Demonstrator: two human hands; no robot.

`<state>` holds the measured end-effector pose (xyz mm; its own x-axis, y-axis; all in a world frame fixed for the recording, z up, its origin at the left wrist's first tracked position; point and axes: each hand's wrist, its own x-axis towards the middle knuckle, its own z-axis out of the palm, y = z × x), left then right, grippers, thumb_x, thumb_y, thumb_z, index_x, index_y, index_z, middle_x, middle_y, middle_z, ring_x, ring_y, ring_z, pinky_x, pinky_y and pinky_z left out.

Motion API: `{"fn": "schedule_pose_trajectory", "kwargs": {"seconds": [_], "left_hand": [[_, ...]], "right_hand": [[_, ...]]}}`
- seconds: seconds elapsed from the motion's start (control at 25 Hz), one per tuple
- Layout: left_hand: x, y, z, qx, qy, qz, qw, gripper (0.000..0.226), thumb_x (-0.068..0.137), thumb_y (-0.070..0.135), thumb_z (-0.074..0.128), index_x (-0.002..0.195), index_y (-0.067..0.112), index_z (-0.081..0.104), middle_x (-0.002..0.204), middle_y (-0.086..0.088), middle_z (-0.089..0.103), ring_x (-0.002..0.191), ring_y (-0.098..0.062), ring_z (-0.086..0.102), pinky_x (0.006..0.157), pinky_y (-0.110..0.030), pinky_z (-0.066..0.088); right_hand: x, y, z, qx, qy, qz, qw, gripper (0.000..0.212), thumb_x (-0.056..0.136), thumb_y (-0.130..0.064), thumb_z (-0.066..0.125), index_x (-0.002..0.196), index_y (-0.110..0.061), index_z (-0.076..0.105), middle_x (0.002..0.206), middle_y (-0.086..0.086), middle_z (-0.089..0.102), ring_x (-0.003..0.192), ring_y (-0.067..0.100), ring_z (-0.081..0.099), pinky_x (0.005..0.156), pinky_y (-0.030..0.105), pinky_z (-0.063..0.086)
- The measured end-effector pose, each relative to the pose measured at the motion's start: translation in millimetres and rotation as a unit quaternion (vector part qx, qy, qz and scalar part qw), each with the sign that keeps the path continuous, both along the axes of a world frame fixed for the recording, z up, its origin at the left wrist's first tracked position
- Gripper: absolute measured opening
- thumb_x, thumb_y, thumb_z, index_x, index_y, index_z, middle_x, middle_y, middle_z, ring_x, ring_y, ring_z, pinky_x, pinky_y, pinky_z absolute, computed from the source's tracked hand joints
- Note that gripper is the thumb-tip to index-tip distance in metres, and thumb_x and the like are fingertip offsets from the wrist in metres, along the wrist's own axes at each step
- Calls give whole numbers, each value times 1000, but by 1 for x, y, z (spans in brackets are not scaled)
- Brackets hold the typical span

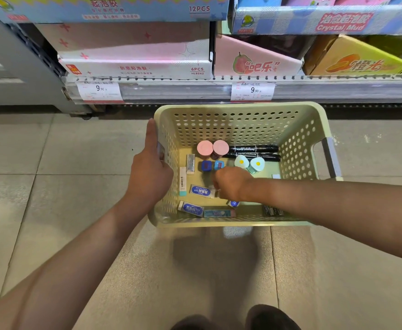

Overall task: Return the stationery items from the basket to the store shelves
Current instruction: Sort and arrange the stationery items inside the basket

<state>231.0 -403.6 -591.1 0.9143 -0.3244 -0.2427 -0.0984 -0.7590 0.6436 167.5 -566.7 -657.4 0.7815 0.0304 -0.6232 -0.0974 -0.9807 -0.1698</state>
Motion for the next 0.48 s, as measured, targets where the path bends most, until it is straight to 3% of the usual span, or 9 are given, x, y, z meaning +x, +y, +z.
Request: {"fn": "schedule_pose_trajectory", "kwargs": {"seconds": [0.12, 0.24, 0.4, 0.48], "left_hand": [[0, 0, 1, -4, 1, -4, 1000, 79, 91, 5, 45, 150, 29, -1, 93, 3, 55, 71, -13, 55, 67, -30, 44], [0, -1, 2, -2, 1, -5, 1000, 78, 91, 6, 45, 150, 29, -1, 94, 4, 54, 67, -6, 51, 66, -29, 42], [0, 0, 1, -11, -1, 0, 1000, 78, 90, 3, 43, 150, 29, 2, 93, 0, 56, 72, -16, 56, 67, -31, 45], [0, 0, 1, -13, 0, -1, 1000, 78, 89, 3, 44, 150, 29, 2, 92, 1, 56, 72, -15, 55, 67, -31, 44]], "right_hand": [[-7, -12, 5, -49, 34, 75, 995, 25, 91, -13, 52, 114, -8, 58, 114, 8, 61, 102, 27, 61, 69, 31, 48], [-18, -21, 1, -77, 54, 160, 983, 30, 89, -7, 52, 119, -10, 57, 116, 8, 59, 104, 25, 60, 77, 35, 54], [-21, -28, 7, -9, 81, 132, 988, 41, 91, -7, 50, 130, -18, 51, 125, 7, 57, 113, 24, 56, 88, 32, 51], [-22, -37, 18, 15, 89, 99, 991, 33, 92, -9, 49, 124, -16, 55, 120, 5, 59, 108, 21, 57, 90, 30, 49]]}}
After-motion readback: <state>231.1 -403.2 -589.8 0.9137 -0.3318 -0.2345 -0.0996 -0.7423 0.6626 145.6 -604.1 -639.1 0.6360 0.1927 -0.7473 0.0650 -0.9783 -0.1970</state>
